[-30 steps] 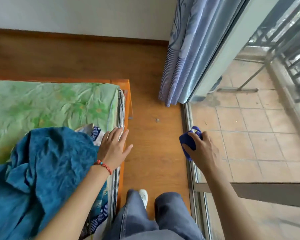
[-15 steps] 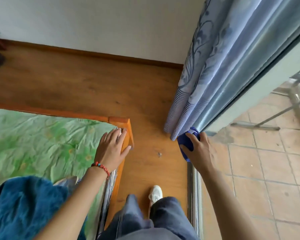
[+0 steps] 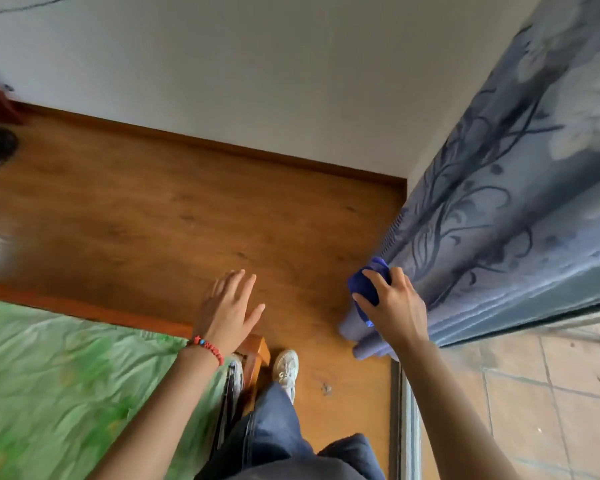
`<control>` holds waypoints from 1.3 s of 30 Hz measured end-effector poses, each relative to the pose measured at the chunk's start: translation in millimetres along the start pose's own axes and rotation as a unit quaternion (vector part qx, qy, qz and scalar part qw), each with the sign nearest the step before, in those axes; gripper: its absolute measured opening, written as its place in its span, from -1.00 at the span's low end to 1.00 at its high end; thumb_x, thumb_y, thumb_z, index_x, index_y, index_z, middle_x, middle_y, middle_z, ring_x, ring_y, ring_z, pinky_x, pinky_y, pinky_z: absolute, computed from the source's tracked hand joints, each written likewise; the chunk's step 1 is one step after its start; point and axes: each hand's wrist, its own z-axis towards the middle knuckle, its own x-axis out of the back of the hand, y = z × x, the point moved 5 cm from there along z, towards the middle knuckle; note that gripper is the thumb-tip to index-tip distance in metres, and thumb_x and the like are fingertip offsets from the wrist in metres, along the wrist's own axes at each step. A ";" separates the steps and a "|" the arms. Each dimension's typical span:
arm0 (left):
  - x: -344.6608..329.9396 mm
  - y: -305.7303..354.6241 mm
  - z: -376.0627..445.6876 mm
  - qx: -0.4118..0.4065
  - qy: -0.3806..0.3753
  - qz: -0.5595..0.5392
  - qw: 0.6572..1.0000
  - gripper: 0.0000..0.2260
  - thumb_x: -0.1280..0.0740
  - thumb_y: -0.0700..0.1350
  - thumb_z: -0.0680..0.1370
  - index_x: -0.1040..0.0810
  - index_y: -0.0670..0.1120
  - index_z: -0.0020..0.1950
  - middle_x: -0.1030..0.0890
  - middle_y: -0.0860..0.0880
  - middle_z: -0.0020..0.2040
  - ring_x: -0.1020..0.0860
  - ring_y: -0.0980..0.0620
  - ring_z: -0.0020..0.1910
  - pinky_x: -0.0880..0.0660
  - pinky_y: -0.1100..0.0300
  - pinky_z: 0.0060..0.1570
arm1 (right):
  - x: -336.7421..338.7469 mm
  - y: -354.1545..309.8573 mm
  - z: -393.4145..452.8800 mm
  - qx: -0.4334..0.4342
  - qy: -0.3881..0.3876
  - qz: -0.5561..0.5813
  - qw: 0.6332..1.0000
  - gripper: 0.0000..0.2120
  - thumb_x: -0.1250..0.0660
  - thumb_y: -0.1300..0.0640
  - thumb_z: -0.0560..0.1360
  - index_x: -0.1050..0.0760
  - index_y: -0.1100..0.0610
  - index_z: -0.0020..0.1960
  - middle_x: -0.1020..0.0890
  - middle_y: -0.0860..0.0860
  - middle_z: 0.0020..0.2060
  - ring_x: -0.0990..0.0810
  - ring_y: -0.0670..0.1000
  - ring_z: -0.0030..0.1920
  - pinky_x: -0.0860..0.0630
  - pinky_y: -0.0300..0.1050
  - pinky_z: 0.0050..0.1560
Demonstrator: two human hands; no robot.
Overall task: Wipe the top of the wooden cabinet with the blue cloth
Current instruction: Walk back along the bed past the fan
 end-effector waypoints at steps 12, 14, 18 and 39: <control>45.8 -66.6 144.7 0.030 0.033 0.058 0.997 -0.59 -0.34 0.05 0.47 -0.52 -0.19 0.20 -0.55 -0.24 0.14 -0.53 -0.23 0.10 -0.45 -0.15 0.09 | -12.0 -25.7 180.8 0.017 -0.020 -0.004 1.000 -0.58 -0.40 0.01 0.40 -0.46 0.13 0.20 -0.46 0.23 0.10 -0.51 0.26 0.01 -0.54 0.09 -0.24; 48.7 -79.3 158.5 0.049 0.042 0.061 0.996 -0.57 -0.30 0.08 0.48 -0.52 -0.20 0.18 -0.56 -0.24 0.12 -0.52 -0.23 0.11 -0.45 -0.15 0.09 | -17.3 -32.6 214.1 0.035 -0.024 -0.003 0.999 -0.57 -0.35 -0.02 0.43 -0.42 0.11 0.24 -0.42 0.21 0.16 -0.46 0.23 0.10 -0.52 0.08 -0.11; 53.1 -111.8 185.5 0.117 0.045 0.040 0.991 -0.50 -0.12 0.12 0.44 -0.52 -0.19 0.18 -0.56 -0.21 0.13 -0.52 -0.19 0.13 -0.43 -0.11 0.11 | -25.3 -52.4 286.7 0.083 -0.040 -0.008 0.996 -0.57 -0.28 -0.06 0.47 -0.36 0.06 0.29 -0.39 0.14 0.18 -0.43 0.14 0.13 -0.47 0.00 -0.03; 78.3 -206.1 223.3 0.504 0.120 0.028 0.855 -0.53 -0.43 0.02 0.42 -0.50 -0.20 0.23 -0.54 -0.22 0.18 -0.49 -0.23 0.18 -0.36 -0.16 0.16 | -88.5 -263.2 535.5 0.479 -0.141 -0.024 0.866 -0.57 -0.37 -0.04 0.41 -0.44 0.14 0.21 -0.49 0.17 -0.01 -0.52 0.11 -0.12 -0.53 -0.05 -0.22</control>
